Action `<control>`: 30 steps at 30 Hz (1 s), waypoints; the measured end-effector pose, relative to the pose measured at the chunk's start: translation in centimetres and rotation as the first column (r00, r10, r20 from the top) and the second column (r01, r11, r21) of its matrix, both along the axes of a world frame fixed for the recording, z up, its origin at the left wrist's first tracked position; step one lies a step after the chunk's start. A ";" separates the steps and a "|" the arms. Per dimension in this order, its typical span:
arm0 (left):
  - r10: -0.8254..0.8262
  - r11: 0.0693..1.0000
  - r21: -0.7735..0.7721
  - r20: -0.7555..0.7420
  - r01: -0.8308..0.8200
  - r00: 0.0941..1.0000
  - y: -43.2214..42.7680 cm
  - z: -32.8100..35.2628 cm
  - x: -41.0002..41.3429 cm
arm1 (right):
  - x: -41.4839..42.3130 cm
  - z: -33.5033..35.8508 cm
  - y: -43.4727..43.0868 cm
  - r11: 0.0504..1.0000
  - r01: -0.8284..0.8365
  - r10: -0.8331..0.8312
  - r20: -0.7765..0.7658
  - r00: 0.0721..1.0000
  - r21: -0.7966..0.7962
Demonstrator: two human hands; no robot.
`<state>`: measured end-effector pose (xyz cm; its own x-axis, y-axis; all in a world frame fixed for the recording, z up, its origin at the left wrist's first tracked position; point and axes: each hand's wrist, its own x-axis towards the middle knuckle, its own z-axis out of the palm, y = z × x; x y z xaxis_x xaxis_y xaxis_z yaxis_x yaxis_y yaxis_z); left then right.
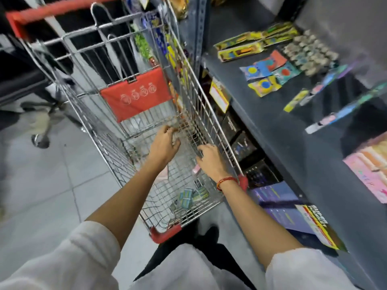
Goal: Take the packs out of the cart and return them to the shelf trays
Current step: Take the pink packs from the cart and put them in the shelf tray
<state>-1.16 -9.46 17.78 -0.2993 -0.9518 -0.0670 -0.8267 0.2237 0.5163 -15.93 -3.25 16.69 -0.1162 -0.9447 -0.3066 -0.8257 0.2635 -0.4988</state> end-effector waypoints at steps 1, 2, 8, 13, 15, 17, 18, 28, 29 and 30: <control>0.038 0.999 0.038 0.015 -0.038 0.999 0.2 -1.1 0.6 | 0.4 -1.1 -0.1 0.999 0.013 -0.014 0.011 1.000 0.043; 0.070 0.995 0.074 0.032 -0.072 0.997 0.3 -2.2 1.1 | 0.7 -2.3 -0.2 0.995 0.022 -0.024 0.023 0.999 0.093; 0.206 0.927 0.295 0.116 -0.232 0.972 0.5 -9.1 2.6 | 3.1 -9.4 0.5 0.916 0.119 -0.180 0.128 0.975 0.383; 0.416 0.788 0.432 0.151 -0.438 0.897 0.5 -14.0 2.9 | 3.3 -13.4 -1.1 0.600 0.560 -0.770 0.223 0.598 0.571; 0.488 0.720 0.470 0.183 -0.512 0.854 0.9 -15.7 3.1 | 3.1 -14.8 -1.3 0.499 0.645 -0.859 0.235 0.454 0.578; 0.530 0.653 0.501 0.235 -0.568 0.815 1.3 -17.4 3.3 | 2.9 -16.6 -1.7 0.452 0.688 -0.890 0.242 0.386 0.568; 0.542 0.621 0.516 0.261 -0.590 0.799 1.5 -18.2 3.5 | 2.9 -17.7 -2.0 0.447 0.705 -0.894 0.241 0.379 0.550; 0.573 0.530 0.519 0.364 -0.671 0.734 2.4 -22.7 2.9 | 4.0 -22.1 -3.1 0.802 0.504 -0.525 -0.021 0.851 0.321; 0.555 0.546 0.503 0.381 -0.670 0.739 2.5 -23.0 2.9 | 4.1 -22.4 -3.1 0.829 0.465 -0.479 -0.034 0.877 0.312; 0.544 0.564 0.491 0.384 -0.664 0.746 2.6 -23.0 2.8 | 4.3 -22.4 -3.0 0.840 0.442 -0.456 -0.033 0.889 0.316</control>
